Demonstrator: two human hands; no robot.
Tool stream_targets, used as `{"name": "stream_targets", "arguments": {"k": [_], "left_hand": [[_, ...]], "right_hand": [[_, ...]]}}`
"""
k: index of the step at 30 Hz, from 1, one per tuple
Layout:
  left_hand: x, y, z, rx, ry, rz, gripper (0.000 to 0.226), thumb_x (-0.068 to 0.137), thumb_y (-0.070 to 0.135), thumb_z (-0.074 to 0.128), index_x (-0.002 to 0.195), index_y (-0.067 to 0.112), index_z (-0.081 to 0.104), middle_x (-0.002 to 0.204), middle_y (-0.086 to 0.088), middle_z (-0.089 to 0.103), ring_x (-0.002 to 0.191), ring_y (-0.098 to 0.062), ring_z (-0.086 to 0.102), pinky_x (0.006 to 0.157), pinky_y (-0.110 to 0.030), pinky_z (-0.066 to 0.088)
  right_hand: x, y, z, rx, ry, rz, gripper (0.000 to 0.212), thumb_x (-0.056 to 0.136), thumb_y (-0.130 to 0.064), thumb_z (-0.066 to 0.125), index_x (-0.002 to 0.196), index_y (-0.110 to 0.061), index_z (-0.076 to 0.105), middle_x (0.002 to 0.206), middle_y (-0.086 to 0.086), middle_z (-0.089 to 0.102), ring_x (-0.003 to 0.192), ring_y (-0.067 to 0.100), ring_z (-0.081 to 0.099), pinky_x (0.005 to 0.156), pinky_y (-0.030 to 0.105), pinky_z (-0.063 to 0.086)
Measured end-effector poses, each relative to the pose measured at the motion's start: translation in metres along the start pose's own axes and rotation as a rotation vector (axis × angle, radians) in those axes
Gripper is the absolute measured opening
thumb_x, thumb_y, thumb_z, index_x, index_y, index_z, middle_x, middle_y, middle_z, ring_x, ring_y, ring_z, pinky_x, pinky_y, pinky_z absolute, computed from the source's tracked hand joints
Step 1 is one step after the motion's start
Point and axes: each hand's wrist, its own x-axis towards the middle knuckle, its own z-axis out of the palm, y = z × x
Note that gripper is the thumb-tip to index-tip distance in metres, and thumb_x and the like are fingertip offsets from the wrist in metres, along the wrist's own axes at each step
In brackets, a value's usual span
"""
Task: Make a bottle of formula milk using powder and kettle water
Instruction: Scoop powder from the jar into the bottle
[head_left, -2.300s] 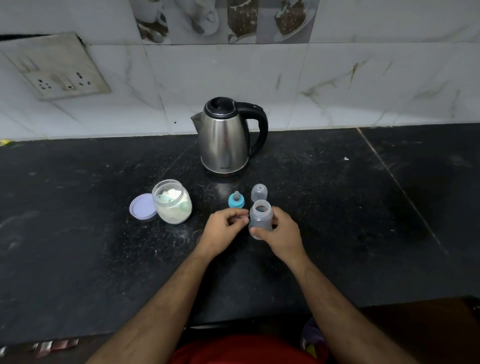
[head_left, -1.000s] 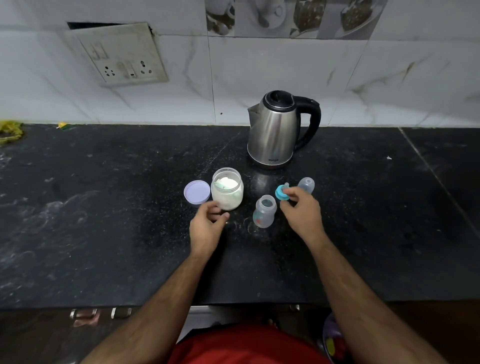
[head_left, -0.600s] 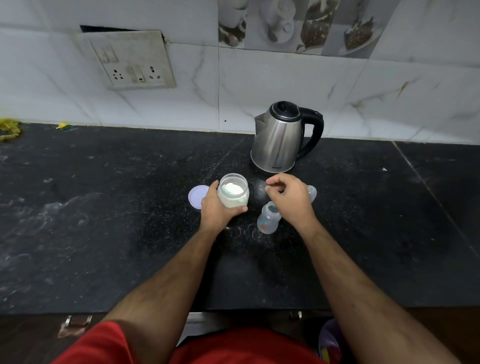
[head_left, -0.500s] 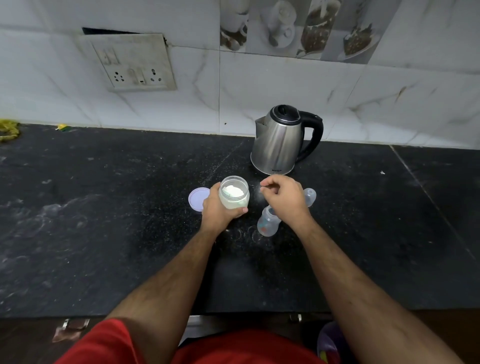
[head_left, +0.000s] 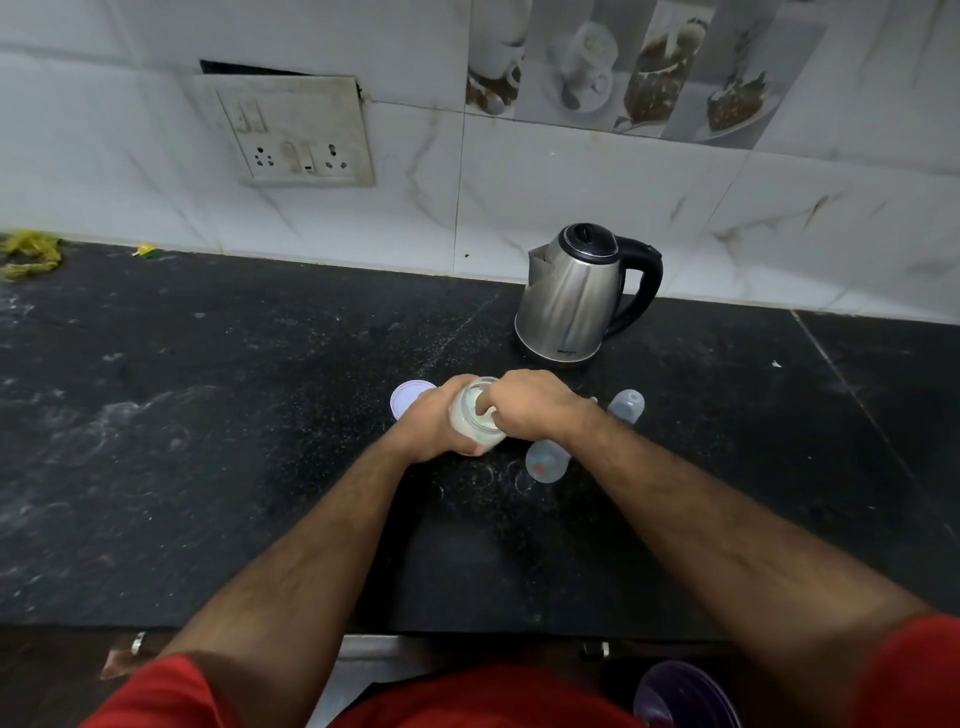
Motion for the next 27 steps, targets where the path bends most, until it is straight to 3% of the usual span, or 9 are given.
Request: {"name": "stream_targets", "arguments": {"k": [3,6,11,21,27], "left_hand": [[0.001,0.005,-0.001,0.05,-0.041,0.009,0.096,0.059,0.012,0.091,0.141,0.024,0.043,0.119,0.006,0.062,0.112,-0.017,0.059,0.098,-0.033,0.048],[0.004,0.009,-0.001,0.085,-0.057,0.017,0.098,0.058,0.012,0.091,0.142,0.024,0.042,0.12,0.004,0.064,0.111,-0.018,0.059,0.098,-0.037,0.049],[0.005,0.011,-0.001,0.121,-0.067,0.023,0.098,0.054,0.015,0.091,0.138,0.031,0.044,0.119,0.006,0.065,0.111,-0.018,0.06,0.097,-0.043,0.05],[0.004,0.017,-0.001,0.171,-0.078,0.027,0.098,0.055,0.017,0.091,0.137,0.035,0.041,0.121,0.005,0.061,0.112,-0.018,0.057,0.099,-0.043,0.049],[0.0,0.012,-0.001,0.133,-0.069,0.008,0.098,0.058,0.014,0.091,0.14,0.03,0.04,0.122,0.005,0.06,0.115,-0.018,0.056,0.101,-0.041,0.047]], "right_hand": [[0.002,-0.001,-0.006,-0.131,-0.046,-0.054,0.04,0.095,-0.021,0.052,0.131,-0.037,0.059,0.104,-0.002,0.06,0.095,0.021,0.058,0.071,0.034,0.036],[0.004,-0.003,-0.008,-0.226,-0.057,-0.065,0.029,0.095,-0.024,0.053,0.122,-0.025,0.065,0.095,-0.003,0.058,0.083,0.019,0.053,0.067,0.033,0.037],[0.006,-0.007,-0.007,-0.314,-0.085,-0.088,0.02,0.096,-0.024,0.055,0.11,-0.017,0.067,0.108,0.0,0.067,0.1,0.02,0.064,0.07,0.032,0.041],[0.004,-0.004,-0.003,-0.396,-0.017,-0.026,0.022,0.096,-0.013,0.054,0.114,-0.01,0.066,0.11,0.003,0.067,0.103,0.025,0.065,0.068,0.035,0.044],[0.001,0.001,-0.001,-0.321,0.066,-0.043,0.02,0.092,-0.015,0.058,0.11,-0.016,0.066,0.103,0.003,0.067,0.095,0.025,0.065,0.065,0.035,0.04]]}}
